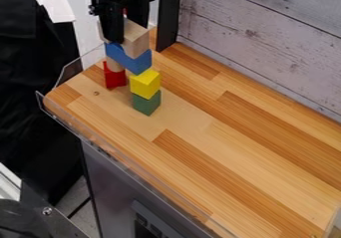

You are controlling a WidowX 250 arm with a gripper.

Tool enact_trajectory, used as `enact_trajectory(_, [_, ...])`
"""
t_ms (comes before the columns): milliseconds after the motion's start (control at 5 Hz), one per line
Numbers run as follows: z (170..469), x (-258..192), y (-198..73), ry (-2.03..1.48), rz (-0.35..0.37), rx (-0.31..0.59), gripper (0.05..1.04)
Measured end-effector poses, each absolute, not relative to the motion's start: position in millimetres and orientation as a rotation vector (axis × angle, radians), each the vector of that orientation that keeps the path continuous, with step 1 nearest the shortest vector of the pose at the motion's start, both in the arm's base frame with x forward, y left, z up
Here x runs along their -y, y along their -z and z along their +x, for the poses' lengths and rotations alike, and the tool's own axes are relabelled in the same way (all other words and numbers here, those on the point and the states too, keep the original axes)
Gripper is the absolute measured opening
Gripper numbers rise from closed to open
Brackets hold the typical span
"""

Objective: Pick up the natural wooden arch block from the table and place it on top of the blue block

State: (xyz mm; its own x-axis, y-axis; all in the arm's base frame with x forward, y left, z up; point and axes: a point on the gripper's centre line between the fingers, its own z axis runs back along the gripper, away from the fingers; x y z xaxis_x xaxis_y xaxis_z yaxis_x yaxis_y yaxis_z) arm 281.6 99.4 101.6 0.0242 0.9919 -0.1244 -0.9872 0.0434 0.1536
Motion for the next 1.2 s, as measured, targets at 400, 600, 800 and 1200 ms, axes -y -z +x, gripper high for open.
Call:
enact_trajectory(400, [279.9,-96.0,-98.6,-1.524,0.07,-0.241,1.001])
enact_trajectory(600, [285.9,-98.7,-110.3,-1.544,0.064,-0.213,0.999])
enact_trajectory(800, [289.1,-102.4,-144.6,-1.562,0.04,-0.118,0.999])
enact_trajectory(1200, [270.5,-86.3,-176.0,-1.519,0.037,-0.017,0.999])
